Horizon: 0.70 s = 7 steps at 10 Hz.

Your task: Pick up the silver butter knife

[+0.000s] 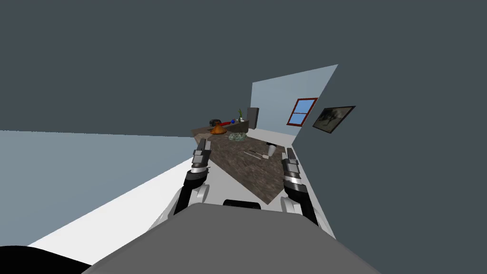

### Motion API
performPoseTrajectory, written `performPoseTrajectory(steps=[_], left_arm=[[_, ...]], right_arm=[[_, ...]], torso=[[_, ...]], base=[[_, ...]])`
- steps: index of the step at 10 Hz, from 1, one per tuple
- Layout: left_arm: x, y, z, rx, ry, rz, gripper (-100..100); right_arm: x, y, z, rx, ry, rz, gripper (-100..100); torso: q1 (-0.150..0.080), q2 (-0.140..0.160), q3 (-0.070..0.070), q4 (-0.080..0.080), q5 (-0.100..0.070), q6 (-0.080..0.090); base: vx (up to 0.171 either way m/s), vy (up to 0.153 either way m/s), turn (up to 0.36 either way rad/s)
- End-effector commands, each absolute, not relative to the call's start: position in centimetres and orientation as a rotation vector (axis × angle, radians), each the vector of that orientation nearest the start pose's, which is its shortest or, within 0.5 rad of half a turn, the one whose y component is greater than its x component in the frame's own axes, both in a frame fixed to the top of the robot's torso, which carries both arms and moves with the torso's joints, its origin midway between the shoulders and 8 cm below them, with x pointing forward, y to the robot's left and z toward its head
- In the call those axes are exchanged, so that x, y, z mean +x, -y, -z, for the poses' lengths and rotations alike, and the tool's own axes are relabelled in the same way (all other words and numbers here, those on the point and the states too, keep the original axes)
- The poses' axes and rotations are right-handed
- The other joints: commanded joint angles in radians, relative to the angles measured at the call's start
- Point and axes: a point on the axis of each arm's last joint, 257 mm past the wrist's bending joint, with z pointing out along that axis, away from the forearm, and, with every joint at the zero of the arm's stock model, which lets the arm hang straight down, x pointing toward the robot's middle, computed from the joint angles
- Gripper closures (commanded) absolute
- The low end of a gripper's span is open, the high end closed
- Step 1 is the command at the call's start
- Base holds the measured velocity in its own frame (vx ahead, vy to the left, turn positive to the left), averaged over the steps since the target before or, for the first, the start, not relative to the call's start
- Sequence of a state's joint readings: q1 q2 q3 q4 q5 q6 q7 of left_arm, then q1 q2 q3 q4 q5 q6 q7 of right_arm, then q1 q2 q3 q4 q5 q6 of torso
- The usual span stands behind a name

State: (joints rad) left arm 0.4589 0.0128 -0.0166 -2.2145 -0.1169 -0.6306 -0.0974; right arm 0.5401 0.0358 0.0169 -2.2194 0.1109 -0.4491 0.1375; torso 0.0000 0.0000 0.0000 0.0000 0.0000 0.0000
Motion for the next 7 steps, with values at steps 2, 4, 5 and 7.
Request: performPoseTrajectory(steps=[2, 4, 5, 7], left_arm=[[34.0, -24.9, -3.1, -0.455, -0.642, 1.198, 0], [34.0, -24.9, -3.1, -0.455, -0.642, 1.198, 0], [34.0, -24.9, -3.1, -0.455, -0.642, 1.198, 0], [34.0, -24.9, -3.1, -0.455, -0.642, 1.198, 0]], right_arm=[[36.2, 26.9, 2.8, 0.624, -0.829, -1.074, -100], [36.4, 26.3, 3.0, 0.573, -0.872, -1.07, -100], [36.5, 26.0, 3.1, 0.547, -0.894, -1.068, -100], [36.5, 25.6, 3.4, 0.513, -0.923, -1.064, -100]], torso=[[-0.001, 0.0, 0.0, 0.0, 0.0, 0.0], [-0.002, 0.001, 0.0, 0.0, 0.0, 0.0], [-0.003, 0.001, 0.001, 0.0, -0.001, 0.0], [-0.003, 0.002, 0.001, 0.0, -0.001, 0.0]], base=[[-0.006, -0.013, 0.054], [-0.015, -0.036, 0.077], [-0.026, -0.043, 0.119], [-0.022, -0.038, 0.077]])
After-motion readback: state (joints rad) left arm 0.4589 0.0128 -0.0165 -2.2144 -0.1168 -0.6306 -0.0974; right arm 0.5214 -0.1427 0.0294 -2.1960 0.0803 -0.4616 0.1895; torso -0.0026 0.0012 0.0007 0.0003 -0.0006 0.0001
